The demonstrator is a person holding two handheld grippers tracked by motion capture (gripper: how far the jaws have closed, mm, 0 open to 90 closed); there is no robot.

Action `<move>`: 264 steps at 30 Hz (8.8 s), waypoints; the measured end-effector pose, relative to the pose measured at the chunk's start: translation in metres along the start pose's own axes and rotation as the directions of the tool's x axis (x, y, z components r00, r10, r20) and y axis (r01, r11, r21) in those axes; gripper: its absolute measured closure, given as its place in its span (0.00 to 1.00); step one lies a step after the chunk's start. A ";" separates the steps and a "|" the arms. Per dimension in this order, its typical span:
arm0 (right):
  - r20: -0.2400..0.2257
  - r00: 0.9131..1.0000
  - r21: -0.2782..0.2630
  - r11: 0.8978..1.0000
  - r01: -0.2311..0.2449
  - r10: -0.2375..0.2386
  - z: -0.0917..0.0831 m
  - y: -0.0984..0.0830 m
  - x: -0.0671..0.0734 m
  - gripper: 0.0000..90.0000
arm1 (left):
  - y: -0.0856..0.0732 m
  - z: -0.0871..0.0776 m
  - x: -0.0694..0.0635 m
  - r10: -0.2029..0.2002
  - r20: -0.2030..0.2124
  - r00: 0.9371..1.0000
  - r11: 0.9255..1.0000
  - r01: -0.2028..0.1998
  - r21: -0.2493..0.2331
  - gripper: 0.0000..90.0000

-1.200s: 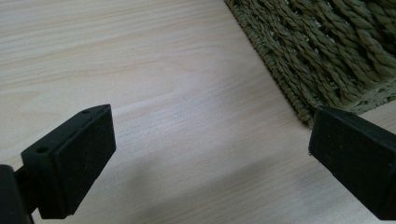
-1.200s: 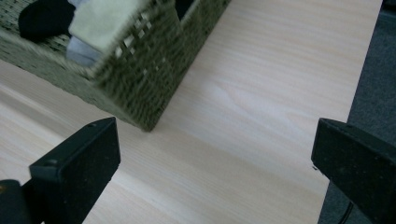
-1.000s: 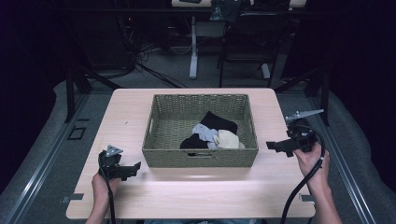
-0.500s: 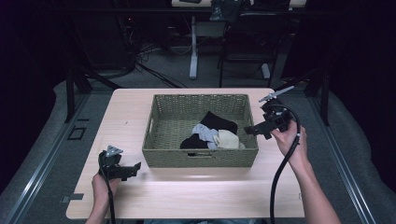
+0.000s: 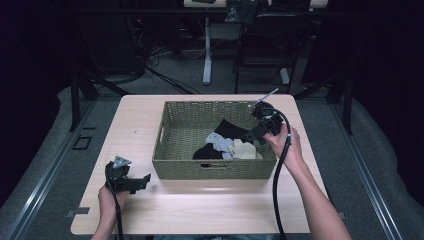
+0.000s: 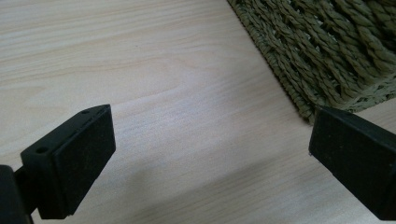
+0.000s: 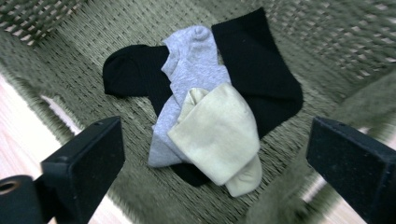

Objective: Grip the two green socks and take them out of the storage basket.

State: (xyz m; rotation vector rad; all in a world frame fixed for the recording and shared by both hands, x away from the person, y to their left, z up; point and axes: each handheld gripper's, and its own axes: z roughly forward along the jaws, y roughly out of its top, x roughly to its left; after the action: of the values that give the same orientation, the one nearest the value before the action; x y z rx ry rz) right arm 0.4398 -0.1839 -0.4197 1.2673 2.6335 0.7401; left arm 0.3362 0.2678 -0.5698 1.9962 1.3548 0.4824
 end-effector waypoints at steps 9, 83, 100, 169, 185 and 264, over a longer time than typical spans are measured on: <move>-0.021 1.000 0.103 0.994 -0.021 0.023 0.046 0.008 0.003 0.19 | 0.000 0.000 0.000 -0.003 0.002 1.000 1.000 0.003 0.000 0.01; 0.079 0.996 0.117 0.992 -0.042 0.033 -0.027 0.062 0.005 0.95 | 0.001 -0.001 -0.001 0.012 -0.001 1.000 1.000 -0.012 0.008 0.01; 0.086 0.996 0.060 0.997 -0.040 0.034 -0.067 0.068 0.003 0.95 | 0.000 -0.001 -0.001 0.011 -0.003 1.000 1.000 -0.011 0.007 0.01; 0.138 0.944 0.117 0.941 -0.317 0.301 -0.025 -0.077 -0.099 0.52 | 0.000 0.000 -0.001 0.007 -0.005 1.000 1.000 -0.007 0.012 0.01; 0.098 0.986 -0.001 0.991 -0.137 0.137 -0.081 -0.007 -0.050 0.15 | 0.000 0.000 -0.001 0.003 -0.005 1.000 1.000 -0.003 0.007 0.01; 0.040 0.991 0.352 0.926 -0.134 0.128 0.102 0.023 -0.012 0.96 | -0.001 -0.003 0.002 -0.003 -0.008 1.000 1.000 0.003 0.006 0.01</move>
State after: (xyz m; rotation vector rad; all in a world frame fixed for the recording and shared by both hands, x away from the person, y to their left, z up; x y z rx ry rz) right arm 0.4955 -0.1428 -0.4992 1.5401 2.7772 0.2687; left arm 0.3349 0.2710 -0.5688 1.9985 1.3658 0.4865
